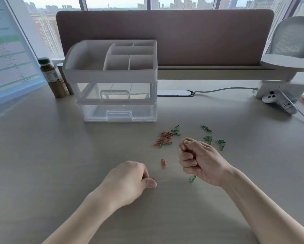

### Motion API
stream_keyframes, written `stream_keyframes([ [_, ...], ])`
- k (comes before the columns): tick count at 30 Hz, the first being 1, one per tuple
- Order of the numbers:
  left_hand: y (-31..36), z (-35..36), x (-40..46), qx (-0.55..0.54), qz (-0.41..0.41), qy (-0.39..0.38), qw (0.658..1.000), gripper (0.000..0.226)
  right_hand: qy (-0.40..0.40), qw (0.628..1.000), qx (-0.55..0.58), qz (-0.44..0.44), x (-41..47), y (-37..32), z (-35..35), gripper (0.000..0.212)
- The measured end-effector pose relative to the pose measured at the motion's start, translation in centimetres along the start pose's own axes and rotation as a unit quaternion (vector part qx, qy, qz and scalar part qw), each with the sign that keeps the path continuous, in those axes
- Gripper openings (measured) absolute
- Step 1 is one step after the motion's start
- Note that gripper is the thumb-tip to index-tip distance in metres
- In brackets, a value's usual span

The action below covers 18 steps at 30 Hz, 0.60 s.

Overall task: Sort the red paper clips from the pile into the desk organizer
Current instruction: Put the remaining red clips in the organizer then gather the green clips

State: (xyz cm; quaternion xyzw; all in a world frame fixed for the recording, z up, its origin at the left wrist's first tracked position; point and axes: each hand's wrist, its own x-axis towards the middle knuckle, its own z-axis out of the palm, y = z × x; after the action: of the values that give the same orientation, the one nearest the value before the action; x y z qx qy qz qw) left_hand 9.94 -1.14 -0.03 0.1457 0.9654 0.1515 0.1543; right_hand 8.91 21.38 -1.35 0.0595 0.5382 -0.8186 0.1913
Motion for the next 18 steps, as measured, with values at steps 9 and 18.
stream_keyframes([
  [9,1.2,0.4,-0.1,0.184,0.026,-0.007,0.982,0.037,-0.002,0.995,0.080,0.058,-0.1,0.2,-1.1,0.023],
  [18,1.5,1.7,0.4,0.287,0.087,0.102,0.949,0.016,0.038,0.998,-0.040,-0.001,-0.6,0.8,0.0,0.040],
])
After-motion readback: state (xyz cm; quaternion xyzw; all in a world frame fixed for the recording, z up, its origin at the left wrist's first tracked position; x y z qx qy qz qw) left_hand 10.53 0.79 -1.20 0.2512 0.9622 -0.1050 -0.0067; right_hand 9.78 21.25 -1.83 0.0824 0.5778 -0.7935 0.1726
